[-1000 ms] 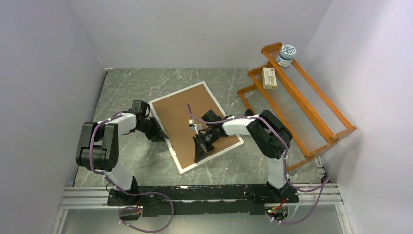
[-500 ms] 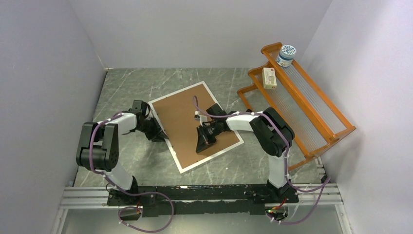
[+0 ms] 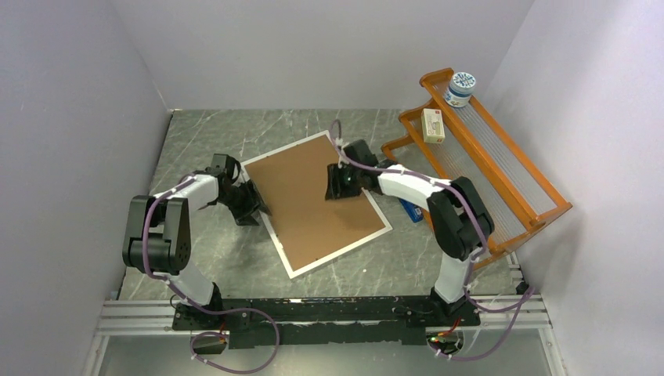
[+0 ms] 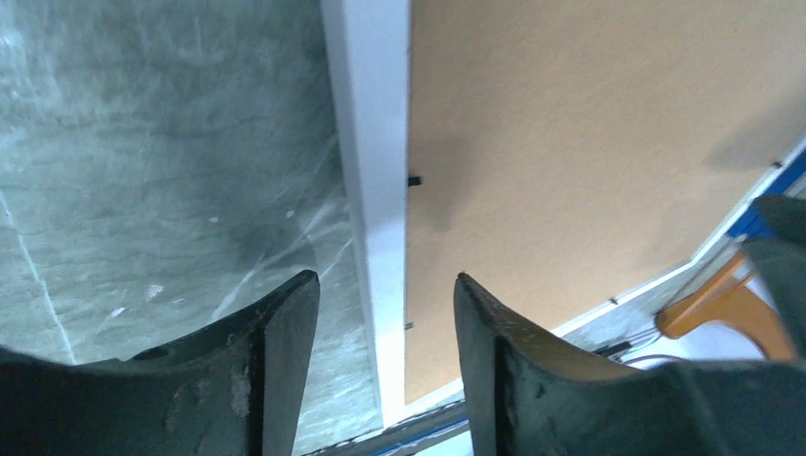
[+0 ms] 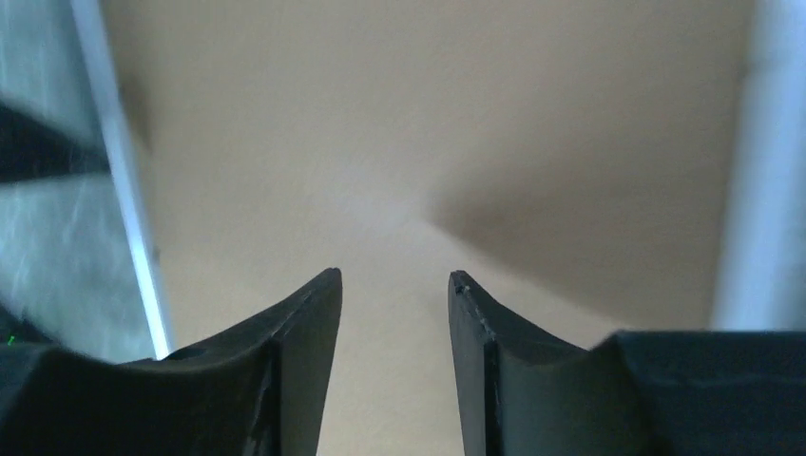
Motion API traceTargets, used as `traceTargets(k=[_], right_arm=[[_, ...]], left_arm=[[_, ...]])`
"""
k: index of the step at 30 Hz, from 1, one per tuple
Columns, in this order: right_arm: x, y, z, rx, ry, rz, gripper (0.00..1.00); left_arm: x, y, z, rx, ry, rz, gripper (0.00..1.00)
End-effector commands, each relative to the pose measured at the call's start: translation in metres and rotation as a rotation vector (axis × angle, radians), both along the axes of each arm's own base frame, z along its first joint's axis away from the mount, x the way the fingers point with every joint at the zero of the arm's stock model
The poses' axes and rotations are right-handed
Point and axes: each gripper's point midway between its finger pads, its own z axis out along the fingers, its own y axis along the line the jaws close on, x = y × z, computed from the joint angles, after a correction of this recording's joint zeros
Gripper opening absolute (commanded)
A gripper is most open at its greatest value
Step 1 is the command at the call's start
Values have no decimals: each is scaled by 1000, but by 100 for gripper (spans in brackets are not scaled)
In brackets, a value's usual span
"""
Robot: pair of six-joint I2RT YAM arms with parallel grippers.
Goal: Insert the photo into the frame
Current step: Install the photo frame at the center of the board, then adjust the photo frame at the center of the board.
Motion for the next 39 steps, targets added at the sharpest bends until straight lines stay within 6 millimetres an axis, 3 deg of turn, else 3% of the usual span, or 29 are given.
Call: traceTargets(k=[1, 5, 10, 14, 20, 30, 34, 39], right_arm=[[84, -63, 62, -158, -254, -386, 58], [104, -103, 48, -340, -238, -486, 79], [110, -114, 24, -398, -155, -480, 91], [106, -101, 6, -337, -71, -411, 93], [84, -81, -8, -236, 23, -312, 92], [10, -34, 8, 69, 147, -116, 85], [-19, -15, 8, 139, 186, -39, 85], [-45, 14, 8, 181, 198, 42, 85]], left_arm=[[24, 7, 26, 28, -87, 1, 63], [35, 14, 28, 29, -99, 27, 69], [45, 21, 21, 24, -80, 49, 74], [53, 26, 17, 35, -79, 52, 78], [61, 28, 8, 48, -53, 17, 84], [113, 17, 9, -16, -97, -72, 83], [135, 19, 10, -8, -120, -84, 82], [167, 8, 13, -77, -184, -136, 82]])
